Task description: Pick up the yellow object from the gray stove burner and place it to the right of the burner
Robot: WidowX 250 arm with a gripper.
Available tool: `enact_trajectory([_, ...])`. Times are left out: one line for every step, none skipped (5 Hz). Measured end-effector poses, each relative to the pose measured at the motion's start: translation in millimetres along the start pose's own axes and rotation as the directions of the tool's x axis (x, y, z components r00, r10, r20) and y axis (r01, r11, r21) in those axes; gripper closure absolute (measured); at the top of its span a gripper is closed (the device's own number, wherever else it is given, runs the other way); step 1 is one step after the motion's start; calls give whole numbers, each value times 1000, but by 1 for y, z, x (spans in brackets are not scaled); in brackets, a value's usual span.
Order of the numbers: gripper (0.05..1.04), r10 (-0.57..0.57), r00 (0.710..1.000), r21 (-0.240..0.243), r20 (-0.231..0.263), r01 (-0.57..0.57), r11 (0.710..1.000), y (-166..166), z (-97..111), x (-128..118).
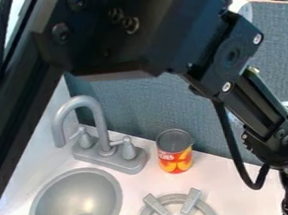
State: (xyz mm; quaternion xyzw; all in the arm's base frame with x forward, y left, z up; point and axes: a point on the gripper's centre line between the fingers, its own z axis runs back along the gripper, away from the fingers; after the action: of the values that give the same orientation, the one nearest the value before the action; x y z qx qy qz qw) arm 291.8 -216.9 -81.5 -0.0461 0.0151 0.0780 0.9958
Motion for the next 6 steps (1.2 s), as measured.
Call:
enact_trajectory([76,7,1000,22,-27,-6,1000,4,2,-4])
enact_trajectory([81,-16,1000,25,-12,17,1000,7,30,-8])
enact_trajectory([81,-16,1000,62,9,16,998,27,54,-24])
enact_trajectory([81,-2,999,144,38,-3,990,55,76,-39])
enact_trajectory([81,3,997,232,82,-22,972,90,92,-54])
enact_trajectory([81,73,993,276,94,-97,956,130,91,-54])
